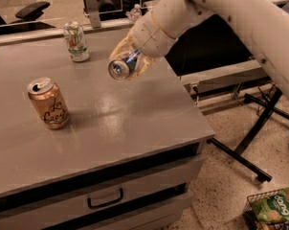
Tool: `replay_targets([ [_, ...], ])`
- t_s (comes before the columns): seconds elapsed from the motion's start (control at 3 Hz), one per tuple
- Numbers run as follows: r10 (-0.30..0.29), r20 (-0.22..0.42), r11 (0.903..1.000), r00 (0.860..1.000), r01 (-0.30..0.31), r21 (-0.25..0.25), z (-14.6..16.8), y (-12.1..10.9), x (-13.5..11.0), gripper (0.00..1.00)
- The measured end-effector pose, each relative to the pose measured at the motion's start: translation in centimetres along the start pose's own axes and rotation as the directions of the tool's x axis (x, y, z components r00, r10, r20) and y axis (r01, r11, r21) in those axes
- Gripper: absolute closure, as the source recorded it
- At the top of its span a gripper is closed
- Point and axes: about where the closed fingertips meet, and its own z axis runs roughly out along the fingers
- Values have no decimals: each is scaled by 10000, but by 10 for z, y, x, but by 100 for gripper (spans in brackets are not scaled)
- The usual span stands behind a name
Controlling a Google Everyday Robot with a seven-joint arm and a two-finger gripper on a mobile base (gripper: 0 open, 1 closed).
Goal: Knock redbull can over
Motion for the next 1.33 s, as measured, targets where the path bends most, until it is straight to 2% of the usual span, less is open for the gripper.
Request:
replay_targets([
  [0.33, -948, 583, 9664, 9938, 1059, -2342, 22, 17, -18, 100],
  [0.67, -1439, 859, 9058, 9859, 1662, -3898, 30, 32, -31, 100],
  [1.0, -1809, 563, 8578, 9819, 1855, -4794, 32, 37, -37, 100],
  [1.33, -2149, -306, 8227, 9762, 1641, -5443, 34, 42, -37, 100],
])
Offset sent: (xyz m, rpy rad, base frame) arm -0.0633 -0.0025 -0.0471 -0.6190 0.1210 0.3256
